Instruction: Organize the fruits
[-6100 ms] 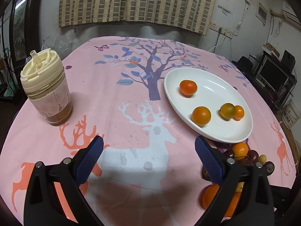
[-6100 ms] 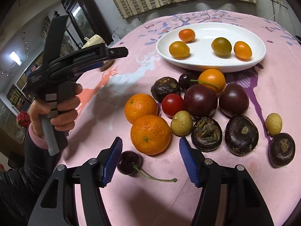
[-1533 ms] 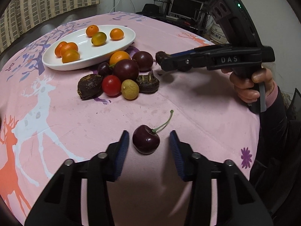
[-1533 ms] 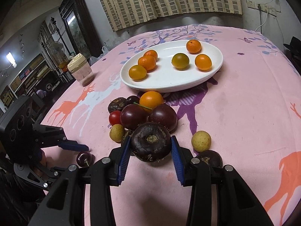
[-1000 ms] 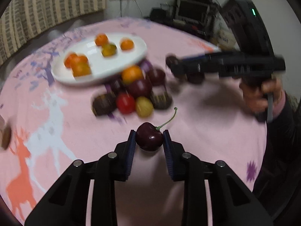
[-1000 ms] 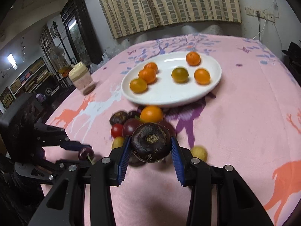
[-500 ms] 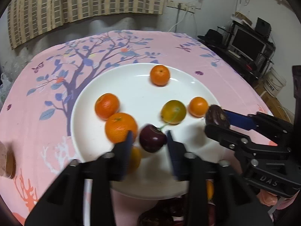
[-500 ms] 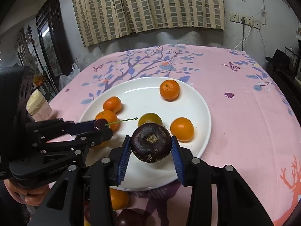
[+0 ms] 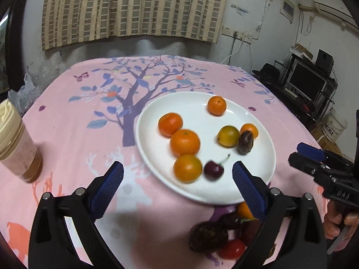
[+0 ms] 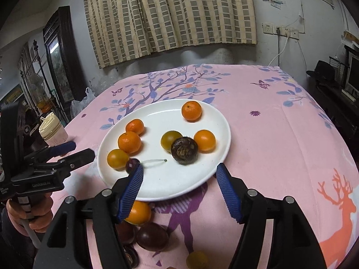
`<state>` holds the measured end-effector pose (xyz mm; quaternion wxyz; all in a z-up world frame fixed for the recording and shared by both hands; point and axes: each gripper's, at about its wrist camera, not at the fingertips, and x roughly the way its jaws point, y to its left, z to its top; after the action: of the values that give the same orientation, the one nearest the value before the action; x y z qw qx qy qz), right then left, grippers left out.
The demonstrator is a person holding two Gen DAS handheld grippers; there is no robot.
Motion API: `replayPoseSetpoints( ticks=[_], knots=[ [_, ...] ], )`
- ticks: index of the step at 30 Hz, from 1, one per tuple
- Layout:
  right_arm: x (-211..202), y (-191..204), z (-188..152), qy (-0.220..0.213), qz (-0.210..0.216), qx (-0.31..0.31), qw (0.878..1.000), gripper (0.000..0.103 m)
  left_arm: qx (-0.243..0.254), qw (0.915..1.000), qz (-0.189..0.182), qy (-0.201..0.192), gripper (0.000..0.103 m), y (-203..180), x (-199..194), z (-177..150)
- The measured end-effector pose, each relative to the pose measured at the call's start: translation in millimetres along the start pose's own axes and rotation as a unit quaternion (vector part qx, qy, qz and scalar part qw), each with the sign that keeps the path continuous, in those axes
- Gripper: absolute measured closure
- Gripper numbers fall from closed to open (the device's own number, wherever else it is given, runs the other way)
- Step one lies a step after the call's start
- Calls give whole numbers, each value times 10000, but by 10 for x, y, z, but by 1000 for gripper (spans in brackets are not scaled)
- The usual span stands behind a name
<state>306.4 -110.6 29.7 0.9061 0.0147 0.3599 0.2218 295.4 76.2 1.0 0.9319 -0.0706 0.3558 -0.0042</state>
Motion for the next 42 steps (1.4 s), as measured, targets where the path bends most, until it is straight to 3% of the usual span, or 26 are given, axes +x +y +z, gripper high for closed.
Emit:
replayPoseSetpoints(
  ticks=[7,11,21,25,30,33,34,36,37,39,41,42],
  knots=[
    [-162,-259,-174,113,70,433,9990,33,-234,9992,310,60,5,195,-128,-205],
    [-195,-440,-343,333,166,714,9968,33,-326,9990,274,105,5,278,-172,-259],
    [-400,-367,-852,789,433,471,9948,34,-275,9988,400,56,5,314,-283,-338],
    [-460,-224,-973,879,243,146,9957,35,-288,9992,259,107,5,294,-291,-347],
    [-314,-150,-974,1189,27,-57,9929,53,-106,9988,462,79,5,255,-305,-396],
    [-301,-213,-986,1242,-13,62,9922,70,-163,9989,428,69,5,277,-325,-407],
    [-303,-256,-993,1232,151,167,9921,70,-186,9990,406,59,5,285,-335,-411],
    [-302,-460,-1008,1141,869,812,9863,70,-121,9996,251,40,5,257,-374,-428],
    [-316,-527,-1012,1064,961,1019,9844,70,-39,9999,134,35,5,221,-403,-447],
    [-387,-595,-1005,820,985,1211,9843,70,216,9996,-202,37,14,85,-463,-517],
    [-422,-589,-1007,723,1089,1225,9838,70,569,9953,-749,251,42,-152,-488,-652],
    [-428,-579,-1009,712,1098,1216,9839,70,678,9924,-961,363,46,-245,-487,-701]
  ],
)
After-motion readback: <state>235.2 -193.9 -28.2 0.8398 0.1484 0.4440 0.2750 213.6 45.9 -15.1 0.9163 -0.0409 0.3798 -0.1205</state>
